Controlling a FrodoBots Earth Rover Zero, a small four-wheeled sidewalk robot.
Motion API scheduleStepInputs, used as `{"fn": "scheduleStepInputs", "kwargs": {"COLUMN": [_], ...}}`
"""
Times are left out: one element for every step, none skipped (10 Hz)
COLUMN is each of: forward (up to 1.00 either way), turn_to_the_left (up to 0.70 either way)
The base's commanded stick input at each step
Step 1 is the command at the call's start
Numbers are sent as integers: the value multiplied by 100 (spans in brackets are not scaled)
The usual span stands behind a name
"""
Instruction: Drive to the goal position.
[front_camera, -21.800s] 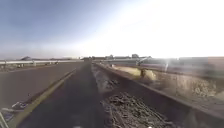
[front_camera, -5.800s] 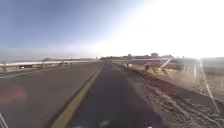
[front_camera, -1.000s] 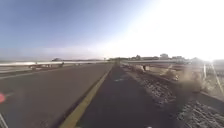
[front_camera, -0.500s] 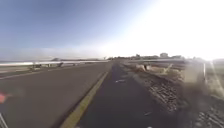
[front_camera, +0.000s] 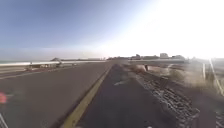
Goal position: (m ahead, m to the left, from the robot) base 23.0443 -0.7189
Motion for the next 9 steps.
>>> {"fn": "scheduleStepInputs", "kwargs": {"forward": [50, 50, 50, 50, 50, 50, 50, 50, 50], "turn_to_the_left": [0, 0, 0, 0, 0, 0, 0, 0, 0]}}
